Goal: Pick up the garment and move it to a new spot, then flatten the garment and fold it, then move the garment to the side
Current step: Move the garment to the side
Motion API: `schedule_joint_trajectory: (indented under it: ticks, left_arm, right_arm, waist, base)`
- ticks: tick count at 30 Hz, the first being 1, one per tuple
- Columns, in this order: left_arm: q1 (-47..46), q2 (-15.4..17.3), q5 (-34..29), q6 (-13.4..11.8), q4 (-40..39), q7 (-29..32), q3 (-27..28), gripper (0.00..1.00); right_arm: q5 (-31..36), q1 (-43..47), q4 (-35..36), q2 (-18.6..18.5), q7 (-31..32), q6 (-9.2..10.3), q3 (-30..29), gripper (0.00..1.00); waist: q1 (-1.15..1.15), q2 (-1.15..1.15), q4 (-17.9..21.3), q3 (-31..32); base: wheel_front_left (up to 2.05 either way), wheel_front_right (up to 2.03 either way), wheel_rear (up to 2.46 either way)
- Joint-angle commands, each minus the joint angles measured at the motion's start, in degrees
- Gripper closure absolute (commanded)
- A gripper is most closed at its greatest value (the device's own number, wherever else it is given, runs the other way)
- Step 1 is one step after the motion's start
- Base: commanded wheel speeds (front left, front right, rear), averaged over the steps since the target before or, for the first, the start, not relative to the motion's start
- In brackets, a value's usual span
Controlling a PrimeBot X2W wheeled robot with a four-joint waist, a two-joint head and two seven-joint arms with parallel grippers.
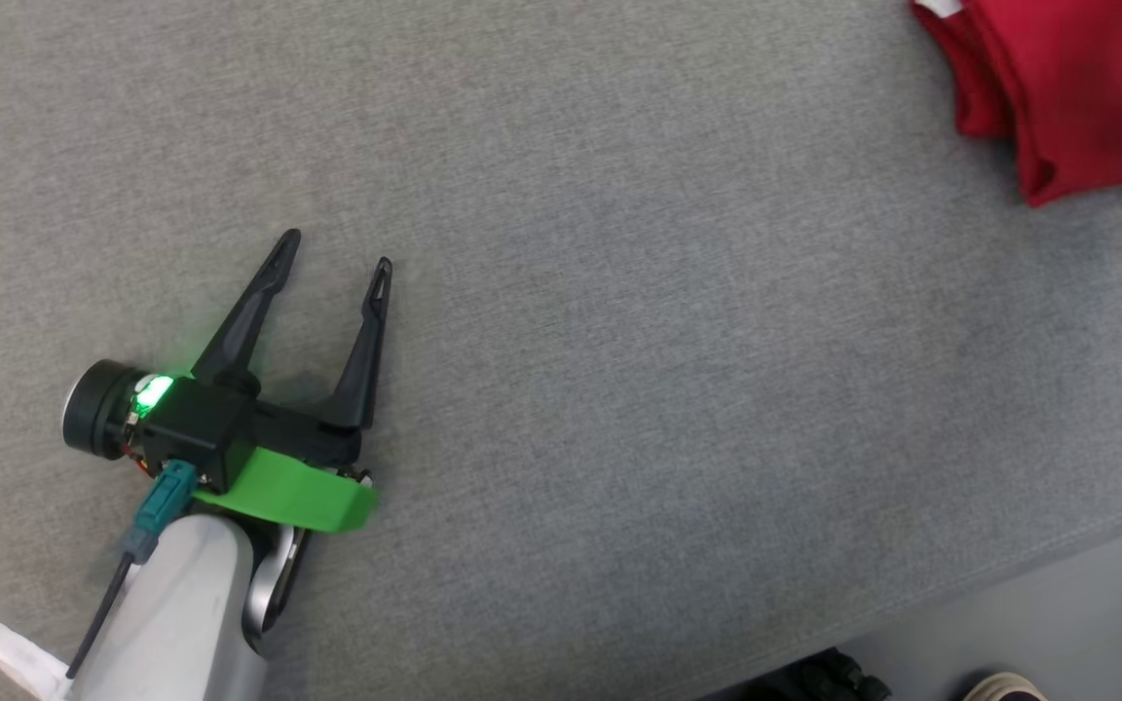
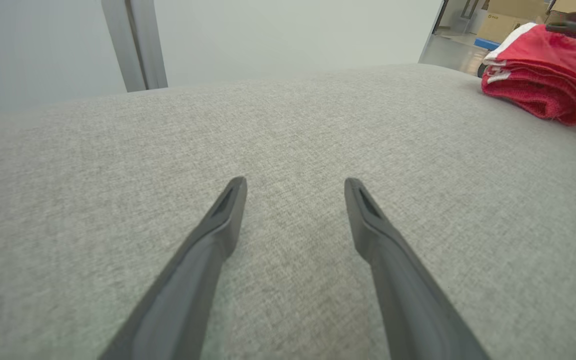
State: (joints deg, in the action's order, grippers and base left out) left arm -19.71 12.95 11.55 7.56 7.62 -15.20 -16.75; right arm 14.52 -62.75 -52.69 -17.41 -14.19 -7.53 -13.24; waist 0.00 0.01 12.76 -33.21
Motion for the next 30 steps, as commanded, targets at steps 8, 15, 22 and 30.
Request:
schedule_joint_trajectory:
  ticks: [8, 15, 22, 30]
  left_arm:
    - [1.54, -1.33, -0.2, -0.17, 2.18, 0.09, 3.53, 0.0]
    - [3.34, -4.03, -1.06, -0.17, 3.89, 0.09, 8.63, 0.0]
    - [5.89, -5.97, -1.97, -0.17, 6.14, 0.08, 12.87, 0.0]
    - [9.52, -7.77, -3.23, -0.17, 9.08, 0.08, 15.24, 0.0]
  right_arm:
    - [1.4, 3.79, 14.05, 10.11, -1.02, 0.09, -3.0, 0.0]
    - [-6.75, 11.78, 24.24, 14.08, -1.05, 0.09, 4.54, 0.0]
    - [-13.93, 21.23, 26.46, 14.38, -1.05, 0.09, 9.81, 0.0]
    - [-18.91, 34.02, 26.09, 14.33, -1.07, 0.09, 13.11, 0.0]
  waist:
    - [0.0, -0.01, -1.61, 4.51]
    - [0.0, -0.01, -3.56, 10.34]
    - [0.0, -0.01, -6.75, 15.55]
    - [0.0, -0.01, -10.12, 20.88]
  base:
    - [0.0, 0.0, 0.0]
    - [0.0, 0.0, 0.0]
    - [0.0, 0.0, 0.0]
    - [0.0, 0.0, 0.0]
